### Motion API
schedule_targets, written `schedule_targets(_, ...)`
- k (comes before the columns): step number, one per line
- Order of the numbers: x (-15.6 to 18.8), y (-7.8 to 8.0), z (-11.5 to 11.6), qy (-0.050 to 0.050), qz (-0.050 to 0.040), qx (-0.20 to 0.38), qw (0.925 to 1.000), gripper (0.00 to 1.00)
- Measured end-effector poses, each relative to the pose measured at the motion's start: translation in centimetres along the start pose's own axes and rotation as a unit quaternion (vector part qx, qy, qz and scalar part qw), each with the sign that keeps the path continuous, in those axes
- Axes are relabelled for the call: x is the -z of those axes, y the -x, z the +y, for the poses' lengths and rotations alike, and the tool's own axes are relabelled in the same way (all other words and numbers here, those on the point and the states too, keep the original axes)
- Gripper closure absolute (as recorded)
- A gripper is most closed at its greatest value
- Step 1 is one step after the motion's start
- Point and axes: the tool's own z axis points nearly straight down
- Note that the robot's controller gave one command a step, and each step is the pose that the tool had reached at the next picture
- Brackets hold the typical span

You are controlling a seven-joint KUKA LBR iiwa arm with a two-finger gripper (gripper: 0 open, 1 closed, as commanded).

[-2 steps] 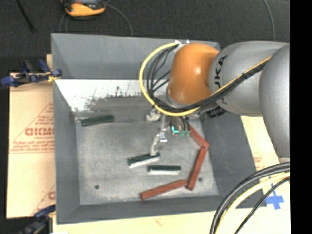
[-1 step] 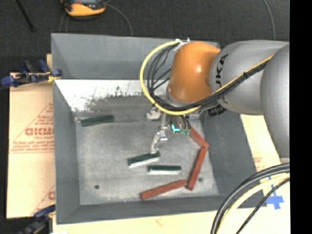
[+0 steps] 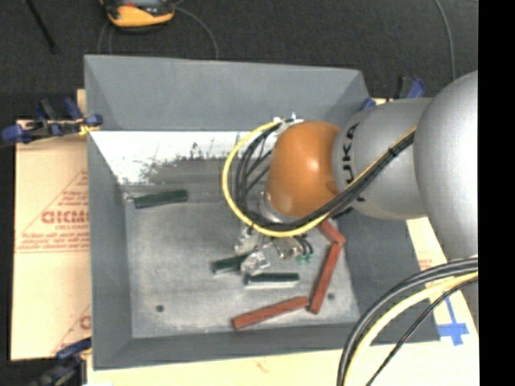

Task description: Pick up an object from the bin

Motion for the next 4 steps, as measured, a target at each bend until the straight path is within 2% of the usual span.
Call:
schedule_targets(1, 0.0, 0.0, 0.0, 0.0, -0.0001, 0.0, 1.0, 1.0)
schedule_targets(2, 11.9, -2.7, 1.4, 0.0, -0.0045, 0.0, 1.0, 1.0)
schedule_targets(3, 11.9, -2.7, 1.5, 0.0, -0.0043, 0.0, 1.0, 1.0)
schedule_targets(4, 20.5, -1.5, -2.0, -0.001, -0.0052, 0.237, 0.9714, 1.0)
